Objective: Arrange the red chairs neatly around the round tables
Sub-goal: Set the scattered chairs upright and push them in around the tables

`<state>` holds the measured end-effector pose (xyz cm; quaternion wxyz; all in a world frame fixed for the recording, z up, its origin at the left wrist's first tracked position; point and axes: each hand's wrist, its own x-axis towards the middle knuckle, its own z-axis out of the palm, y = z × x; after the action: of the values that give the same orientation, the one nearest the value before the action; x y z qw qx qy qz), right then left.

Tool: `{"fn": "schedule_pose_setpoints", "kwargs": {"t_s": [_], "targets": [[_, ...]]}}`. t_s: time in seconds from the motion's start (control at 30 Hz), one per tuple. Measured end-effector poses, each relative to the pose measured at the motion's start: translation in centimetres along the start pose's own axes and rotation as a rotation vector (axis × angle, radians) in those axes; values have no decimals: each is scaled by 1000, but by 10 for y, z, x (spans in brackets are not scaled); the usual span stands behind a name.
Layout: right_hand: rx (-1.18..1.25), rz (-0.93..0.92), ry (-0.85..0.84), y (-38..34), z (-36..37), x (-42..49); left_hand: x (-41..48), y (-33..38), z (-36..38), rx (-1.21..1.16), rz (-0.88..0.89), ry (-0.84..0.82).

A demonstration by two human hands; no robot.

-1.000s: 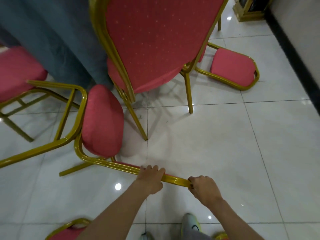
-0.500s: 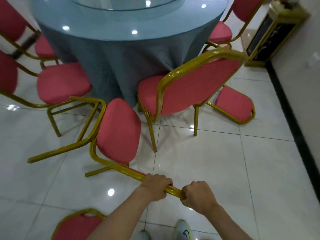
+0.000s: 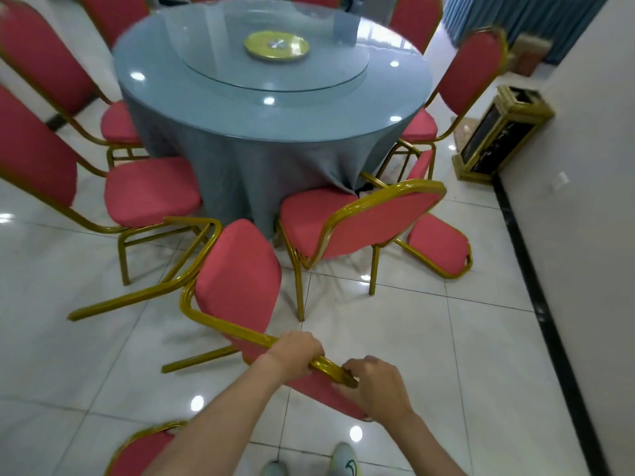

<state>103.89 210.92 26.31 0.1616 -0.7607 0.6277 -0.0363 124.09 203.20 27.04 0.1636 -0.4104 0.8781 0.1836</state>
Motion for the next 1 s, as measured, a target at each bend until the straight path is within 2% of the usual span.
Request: {"fn": "schedule_pose_setpoints", "kwargs": {"t_s": [0.07, 0.2, 0.3, 0.57, 0.77, 1.0], "targets": [[134, 30, -115, 1, -6, -8, -6, -2, -6, 4, 6, -27], [246, 164, -398, 25, 14, -21, -13, -9, -15, 28, 27, -55], [196, 193, -519, 48, 37, -25, -16, -15, -25, 13, 30, -50], [51, 17, -532, 83, 15, 6, -19, -22, -37, -73, -14, 16], [-35, -69, -388, 117, -29, 40, 4, -18, -67, -160, -70, 124], [-114, -140, -346, 128, -83, 71, 17, -24, -93, -232, -140, 167]]}}
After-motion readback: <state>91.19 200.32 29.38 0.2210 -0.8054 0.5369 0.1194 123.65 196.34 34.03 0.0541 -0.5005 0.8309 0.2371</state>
